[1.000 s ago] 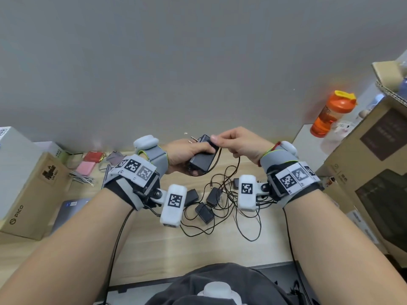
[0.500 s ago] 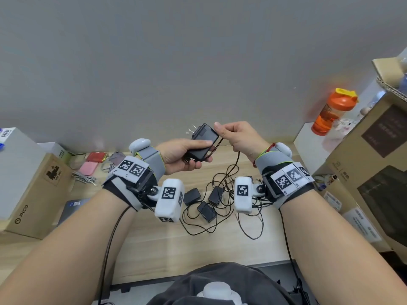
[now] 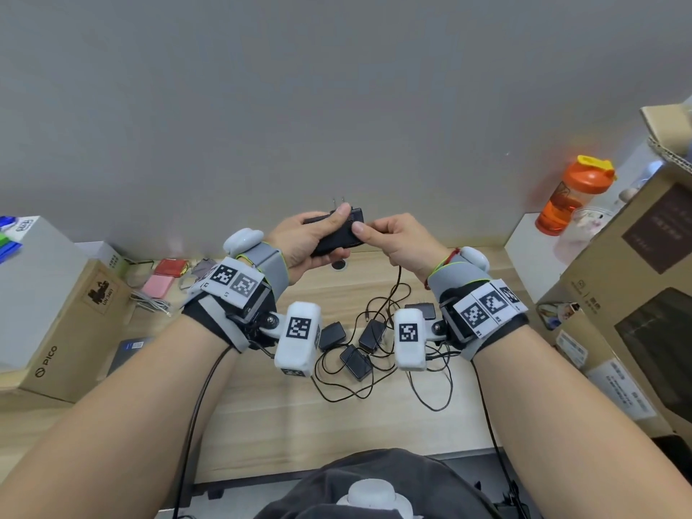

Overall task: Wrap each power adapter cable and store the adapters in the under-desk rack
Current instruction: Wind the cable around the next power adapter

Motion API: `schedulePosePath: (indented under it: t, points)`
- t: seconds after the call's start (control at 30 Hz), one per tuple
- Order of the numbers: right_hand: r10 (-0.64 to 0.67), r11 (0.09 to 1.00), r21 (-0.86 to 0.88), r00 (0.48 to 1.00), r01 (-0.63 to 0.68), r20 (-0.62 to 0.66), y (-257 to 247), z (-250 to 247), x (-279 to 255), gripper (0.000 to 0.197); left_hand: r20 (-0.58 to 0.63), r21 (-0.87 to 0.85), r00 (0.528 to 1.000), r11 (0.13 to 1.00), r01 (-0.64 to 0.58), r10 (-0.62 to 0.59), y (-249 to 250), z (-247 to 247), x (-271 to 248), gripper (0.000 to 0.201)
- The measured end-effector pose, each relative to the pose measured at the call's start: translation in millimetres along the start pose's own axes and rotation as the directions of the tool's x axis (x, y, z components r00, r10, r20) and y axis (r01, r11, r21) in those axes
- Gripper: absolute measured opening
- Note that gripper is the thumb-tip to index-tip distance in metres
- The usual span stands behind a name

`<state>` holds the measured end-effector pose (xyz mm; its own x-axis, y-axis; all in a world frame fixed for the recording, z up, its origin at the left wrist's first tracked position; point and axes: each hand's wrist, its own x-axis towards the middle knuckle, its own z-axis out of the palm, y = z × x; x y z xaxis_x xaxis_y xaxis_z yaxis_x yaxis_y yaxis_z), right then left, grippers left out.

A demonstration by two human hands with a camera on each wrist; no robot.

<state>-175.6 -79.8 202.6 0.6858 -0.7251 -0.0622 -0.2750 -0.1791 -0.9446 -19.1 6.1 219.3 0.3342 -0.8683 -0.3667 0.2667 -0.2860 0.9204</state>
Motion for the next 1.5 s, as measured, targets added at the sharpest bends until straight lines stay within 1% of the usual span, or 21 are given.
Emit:
schedulePosePath:
  t: [0.1,0.17,0.27,0.33,0.4,0.47,0.57,0.67,0.8,0.97,1.07,1.17,1.2,1.27,1.3,1.37,1.43,1.5]
  points:
    - [-0.012,0.998,-0.056,0.999,0.015,0.050,-3,-3,-2,0.024,-0.047,0.020,0.999,1.000,-0.007,0.008,2,-6,2,0.051]
    - [-0.005,0.996,-0.083,0.998,0.010,0.060,0,-8,-2,0.023,-0.067,0.061,0.998,0.998,-0.007,0.011,3,-11,2,0.050]
    - [-0.009,0.992,-0.124,0.999,0.015,0.049,5,-16,0,0.021,-0.136,0.126,0.990,0.992,-0.019,0.036,0,-17,4,0.048]
    - [-0.029,0.990,-0.138,0.998,0.038,0.064,2,-18,1,0.020,-0.147,0.201,0.988,0.979,-0.019,0.049,-4,-20,4,0.049]
    - [-0.063,0.986,-0.147,0.995,0.073,0.072,-6,-19,1,0.025,-0.136,0.270,0.989,0.963,-0.011,0.050,-8,-18,5,0.050]
    - [-0.090,0.987,-0.133,0.995,0.095,0.042,-13,-21,3,0.029,-0.122,0.318,0.992,0.948,-0.001,0.042,-11,-14,5,0.048]
    - [-0.128,0.987,-0.096,0.992,0.126,-0.014,-19,-25,8,0.027,-0.054,0.390,0.998,0.921,0.013,0.009,-14,-10,1,0.040]
    - [-0.139,0.986,-0.093,0.989,0.135,-0.040,-17,-23,14,0.026,0.027,0.406,0.999,0.914,0.020,-0.034,-13,-8,-3,0.041]
    - [-0.137,0.989,-0.062,0.989,0.134,-0.050,-8,-19,18,0.024,0.092,0.397,0.995,0.918,0.004,-0.045,-6,-2,-8,0.043]
    - [-0.098,0.995,-0.013,0.994,0.098,-0.055,1,-11,19,0.025,0.125,0.344,0.992,0.938,-0.037,-0.007,-1,0,-12,0.041]
    - [-0.074,0.997,0.014,0.997,0.074,-0.034,5,-3,19,0.029,0.127,0.330,0.992,0.942,-0.055,0.014,0,0,-12,0.035]
    - [-0.004,0.997,0.083,1.000,0.006,-0.018,9,6,19,0.039,0.120,0.279,0.992,0.959,-0.057,0.024,1,1,-11,0.024]
    - [0.014,0.996,0.093,1.000,-0.013,-0.009,11,9,18,0.037,0.114,0.248,0.993,0.967,-0.053,0.025,1,1,-11,0.024]
    - [0.035,0.996,0.086,0.999,-0.035,0.011,12,13,15,0.026,0.087,0.169,0.996,0.985,-0.046,0.031,2,1,-8,0.031]
    - [0.034,0.997,0.069,0.999,-0.036,0.021,12,16,13,0.026,0.075,0.130,0.996,0.990,-0.050,0.040,3,1,-7,0.032]
    - [0.025,0.999,0.027,0.998,-0.027,0.062,12,18,8,0.027,0.048,0.081,0.996,0.994,-0.073,0.070,5,2,-5,0.028]
    - [0.014,1.000,-0.027,0.993,-0.011,0.113,11,19,4,0.025,-0.026,0.046,0.995,0.994,-0.095,0.096,6,1,-2,0.027]
    - [-0.015,0.997,-0.069,0.990,0.025,0.139,5,19,1,0.029,-0.102,0.021,0.988,0.994,-0.111,0.113,5,-4,3,0.028]
